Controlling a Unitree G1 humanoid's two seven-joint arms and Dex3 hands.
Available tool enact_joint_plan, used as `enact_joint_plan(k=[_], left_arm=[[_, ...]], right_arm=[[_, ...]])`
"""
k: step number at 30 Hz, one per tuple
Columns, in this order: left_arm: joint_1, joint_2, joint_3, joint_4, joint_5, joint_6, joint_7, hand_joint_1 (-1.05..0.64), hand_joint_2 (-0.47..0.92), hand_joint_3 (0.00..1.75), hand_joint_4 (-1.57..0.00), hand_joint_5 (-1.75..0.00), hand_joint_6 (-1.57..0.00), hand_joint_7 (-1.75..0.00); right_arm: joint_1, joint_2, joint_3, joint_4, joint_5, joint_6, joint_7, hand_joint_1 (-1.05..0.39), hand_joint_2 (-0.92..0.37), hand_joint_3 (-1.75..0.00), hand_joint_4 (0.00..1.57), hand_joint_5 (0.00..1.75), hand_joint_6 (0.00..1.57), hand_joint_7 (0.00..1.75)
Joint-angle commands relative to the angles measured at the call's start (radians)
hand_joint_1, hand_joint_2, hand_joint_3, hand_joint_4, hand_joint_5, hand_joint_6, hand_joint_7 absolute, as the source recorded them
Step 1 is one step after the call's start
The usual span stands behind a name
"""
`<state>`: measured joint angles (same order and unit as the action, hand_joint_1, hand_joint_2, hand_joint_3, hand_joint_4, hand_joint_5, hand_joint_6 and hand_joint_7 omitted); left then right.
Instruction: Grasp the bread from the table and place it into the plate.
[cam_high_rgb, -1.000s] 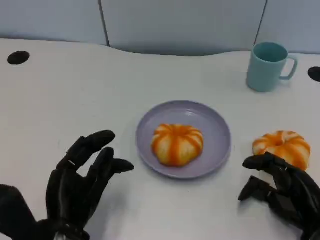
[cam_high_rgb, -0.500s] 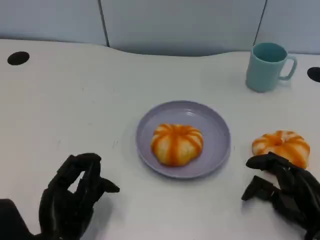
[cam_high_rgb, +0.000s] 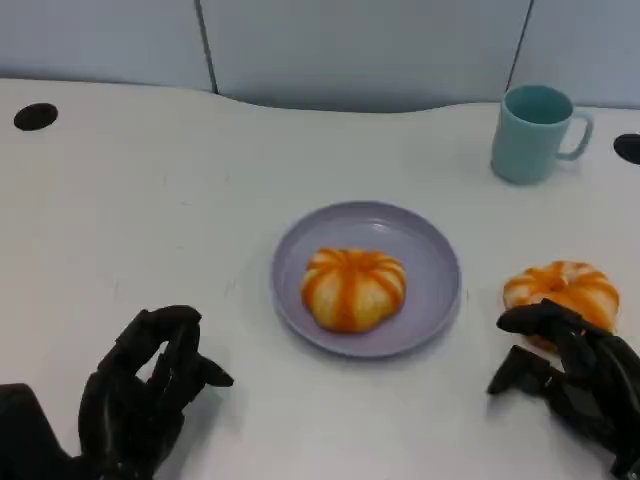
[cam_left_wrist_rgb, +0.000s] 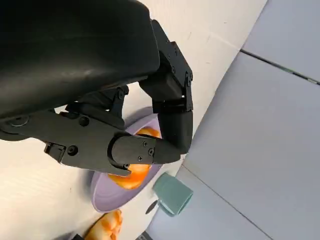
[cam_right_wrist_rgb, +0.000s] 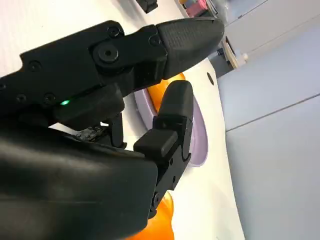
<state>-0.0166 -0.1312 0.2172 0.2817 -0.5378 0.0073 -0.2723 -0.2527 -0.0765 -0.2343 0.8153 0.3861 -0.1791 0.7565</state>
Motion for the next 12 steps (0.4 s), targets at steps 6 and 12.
enact_joint_plan(k=[6, 12], left_arm=[[-0.021, 0.015, 0.022, 0.022, 0.005, 0.007, -0.022, -0.33, 0.92, 0.26, -0.72, -1.73, -0.69, -1.34], [-0.009, 0.016, 0.015, 0.009, 0.012, 0.009, -0.031, -0.33, 0.92, 0.23, -0.73, -1.72, -0.7, -1.31]], right_arm=[[0.005, -0.013, -0.003, 0.021, -0.014, 0.009, -0.023, -0.46, -0.92, -0.17, 0.66, 1.41, 0.66, 0.96], [0.019, -0.015, 0.003, 0.009, -0.018, -0.002, -0.016, -0.45, -0.92, -0.21, 0.65, 1.41, 0.64, 0.97]])
